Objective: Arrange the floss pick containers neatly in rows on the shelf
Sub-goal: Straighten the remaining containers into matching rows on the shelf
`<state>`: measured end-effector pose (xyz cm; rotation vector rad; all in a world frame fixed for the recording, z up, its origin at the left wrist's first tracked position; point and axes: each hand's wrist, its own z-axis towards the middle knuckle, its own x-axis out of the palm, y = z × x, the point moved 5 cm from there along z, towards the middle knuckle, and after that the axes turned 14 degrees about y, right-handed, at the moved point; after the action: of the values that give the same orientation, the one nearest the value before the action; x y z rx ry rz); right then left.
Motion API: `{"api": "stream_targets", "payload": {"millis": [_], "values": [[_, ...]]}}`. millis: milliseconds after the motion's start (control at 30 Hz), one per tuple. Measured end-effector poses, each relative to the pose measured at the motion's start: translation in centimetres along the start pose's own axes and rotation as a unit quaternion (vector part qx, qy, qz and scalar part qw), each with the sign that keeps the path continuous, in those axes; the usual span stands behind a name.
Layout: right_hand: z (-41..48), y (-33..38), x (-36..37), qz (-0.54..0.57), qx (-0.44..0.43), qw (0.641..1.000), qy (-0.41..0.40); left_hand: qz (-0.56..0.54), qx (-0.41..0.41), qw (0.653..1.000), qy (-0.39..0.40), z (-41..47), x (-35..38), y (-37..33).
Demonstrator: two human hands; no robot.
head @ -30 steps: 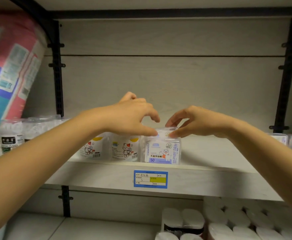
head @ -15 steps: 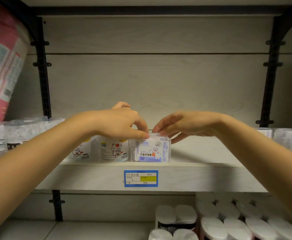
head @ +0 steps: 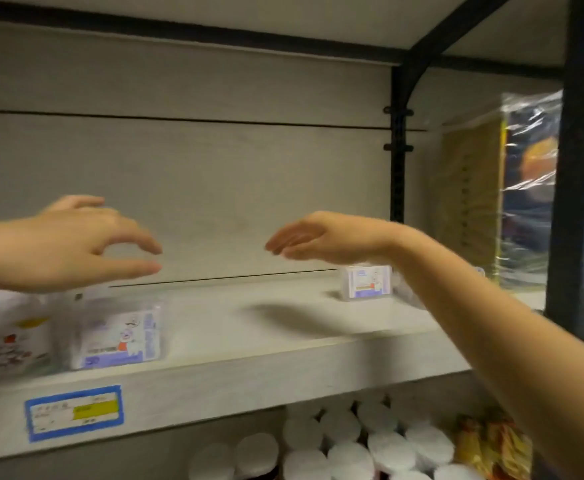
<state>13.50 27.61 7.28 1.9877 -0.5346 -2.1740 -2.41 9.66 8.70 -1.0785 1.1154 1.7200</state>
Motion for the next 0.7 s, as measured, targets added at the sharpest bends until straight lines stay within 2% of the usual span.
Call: {"api": "stream_targets", "payload": {"millis": [67,200,433,567,633,700], "values": [[-2.2,-3.7,-2.6,-0.086,0.045,0.995,-0.034,-0.002,0.024,0.998,-0.053,1.9,-1.2,-3.5],[-3.6,-10.5,-4.4,-0.187,0.120,0.975,0.014,-0.066,0.042,0.991,-0.109,6.6,-1.4,-11.3],[-2.4,-15.4,-3.4,-0.254,0.144,0.955,0.057,-0.081,0.000,0.995,0.056,14.7,2.8,-17.3],[-2.0,-15.3,-3.1,-0.301,0.121,0.945,0.033,-0.067,-0.010,0.987,0.145,16.9,4.1,-17.8],[-2.2,-14.7,-3.3,-0.287,0.095,0.953,0.012,-0.071,-0.006,0.984,0.163,17.1,4.2,-18.1],[-2.6,-13.5,-3.7,-0.264,0.056,0.963,-0.011,-0.066,0.002,0.987,0.144,16.3,3.5,-17.7]]}}
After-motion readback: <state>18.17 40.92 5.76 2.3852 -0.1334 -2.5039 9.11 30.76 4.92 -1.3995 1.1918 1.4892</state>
